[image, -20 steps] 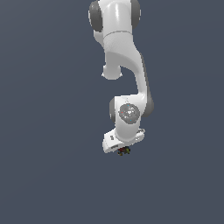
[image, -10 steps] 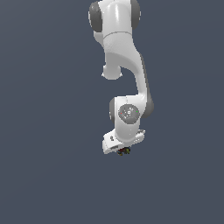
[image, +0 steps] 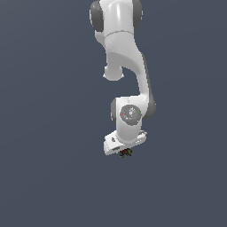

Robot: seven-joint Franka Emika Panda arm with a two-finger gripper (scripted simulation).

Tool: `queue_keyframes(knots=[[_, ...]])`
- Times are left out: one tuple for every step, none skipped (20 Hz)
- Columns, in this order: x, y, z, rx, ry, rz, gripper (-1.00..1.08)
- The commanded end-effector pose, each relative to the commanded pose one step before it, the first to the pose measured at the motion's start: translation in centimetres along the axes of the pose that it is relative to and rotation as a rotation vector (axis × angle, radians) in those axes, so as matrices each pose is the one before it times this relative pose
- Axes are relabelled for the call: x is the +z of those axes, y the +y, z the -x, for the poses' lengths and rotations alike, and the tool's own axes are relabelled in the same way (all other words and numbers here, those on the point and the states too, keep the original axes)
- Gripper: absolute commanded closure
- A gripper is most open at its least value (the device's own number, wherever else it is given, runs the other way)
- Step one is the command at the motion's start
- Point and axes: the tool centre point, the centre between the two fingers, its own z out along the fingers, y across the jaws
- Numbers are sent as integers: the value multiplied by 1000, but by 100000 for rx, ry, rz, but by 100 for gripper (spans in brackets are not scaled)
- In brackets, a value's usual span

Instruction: Pick up the object and move it to a goal position.

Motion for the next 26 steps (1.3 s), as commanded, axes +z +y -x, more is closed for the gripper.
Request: queue_keyframes(knots=[[-592, 113, 149, 18, 210, 67, 108], [-245, 42, 130, -11, -67, -11, 108], [-338, 57, 156, 0, 0, 0, 108], [-386, 65, 178, 0, 0, 0, 108], [-387, 67, 194, -11, -67, -13, 108], [-484, 82, 222, 0, 0, 0, 108], [-535, 91, 244, 0, 0, 0, 108], [-541, 93, 261, -11, -67, -15, 108], [-642, 109, 290, 0, 0, 0, 108], [-652, 114, 306, -11, -66, -17, 108], [-756, 130, 336, 0, 0, 0, 108], [-749, 132, 349, -15, -92, -28, 108], [-815, 139, 361, 0, 0, 0, 108], [-734, 128, 336, -11, -64, -24, 108], [-747, 127, 327, 0, 0, 0, 108], [-674, 121, 298, -10, -62, -28, 108], [-643, 118, 277, -9, -61, -31, 108], [-649, 115, 264, 0, 0, 0, 108], [-563, 108, 233, -8, -58, -37, 108], [-559, 99, 223, 0, 0, 0, 108], [-509, 90, 203, 0, 0, 0, 108], [-414, 82, 171, -9, -55, -41, 108], [-404, 71, 160, 0, 0, 0, 108], [-350, 62, 137, 0, 0, 0, 108], [-255, 55, 104, -9, -53, -44, 108], [-242, 44, 90, 0, 0, 0, 108]])
